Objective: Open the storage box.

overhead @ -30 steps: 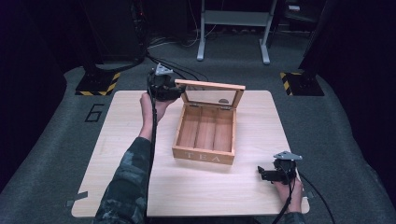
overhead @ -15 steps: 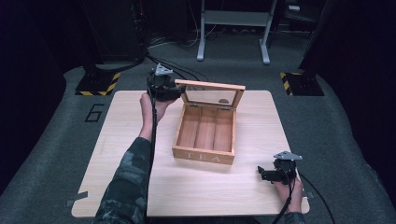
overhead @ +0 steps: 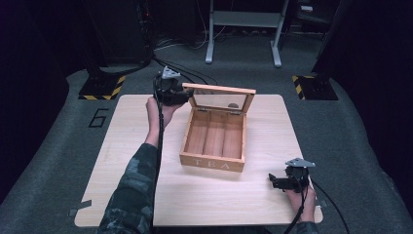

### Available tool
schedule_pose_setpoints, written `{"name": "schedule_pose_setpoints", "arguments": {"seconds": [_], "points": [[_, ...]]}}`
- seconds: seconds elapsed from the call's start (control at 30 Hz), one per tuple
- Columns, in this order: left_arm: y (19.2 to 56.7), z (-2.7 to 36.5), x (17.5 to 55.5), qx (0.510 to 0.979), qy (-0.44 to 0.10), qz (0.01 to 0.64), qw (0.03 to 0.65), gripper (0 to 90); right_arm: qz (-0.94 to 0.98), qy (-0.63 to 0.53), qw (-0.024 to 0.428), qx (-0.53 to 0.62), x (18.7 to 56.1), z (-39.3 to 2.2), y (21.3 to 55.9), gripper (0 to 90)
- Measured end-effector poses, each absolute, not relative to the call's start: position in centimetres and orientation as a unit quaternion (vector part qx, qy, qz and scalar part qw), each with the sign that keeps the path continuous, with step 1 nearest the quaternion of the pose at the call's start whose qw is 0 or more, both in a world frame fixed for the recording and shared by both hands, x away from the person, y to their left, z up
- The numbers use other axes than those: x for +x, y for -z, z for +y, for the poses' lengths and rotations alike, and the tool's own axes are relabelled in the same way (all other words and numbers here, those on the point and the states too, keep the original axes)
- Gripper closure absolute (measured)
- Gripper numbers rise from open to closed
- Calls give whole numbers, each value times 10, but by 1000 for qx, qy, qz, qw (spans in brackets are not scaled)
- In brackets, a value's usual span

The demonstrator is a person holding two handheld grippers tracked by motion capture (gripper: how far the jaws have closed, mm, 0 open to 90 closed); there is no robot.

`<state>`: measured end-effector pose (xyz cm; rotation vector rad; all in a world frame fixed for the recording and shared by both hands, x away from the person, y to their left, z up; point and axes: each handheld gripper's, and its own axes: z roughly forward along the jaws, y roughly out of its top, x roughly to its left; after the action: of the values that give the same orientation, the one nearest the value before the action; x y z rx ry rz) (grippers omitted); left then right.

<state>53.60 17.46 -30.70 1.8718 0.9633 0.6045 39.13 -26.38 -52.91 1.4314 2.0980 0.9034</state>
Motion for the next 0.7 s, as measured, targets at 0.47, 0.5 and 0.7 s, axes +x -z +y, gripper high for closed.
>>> {"name": "schedule_pose_setpoints", "arguments": {"seconds": [0.47,0.5,0.7], "points": [[309,176,533,759,-244,390,460,523,759,-327,221,518,391,-264,529,37],[309,176,533,759,-244,390,460,523,759,-327,221,518,391,-264,529,37],[314,177,527,758,-246,389,462,519,758,-327,222,518,391,-264,529,37]]}}
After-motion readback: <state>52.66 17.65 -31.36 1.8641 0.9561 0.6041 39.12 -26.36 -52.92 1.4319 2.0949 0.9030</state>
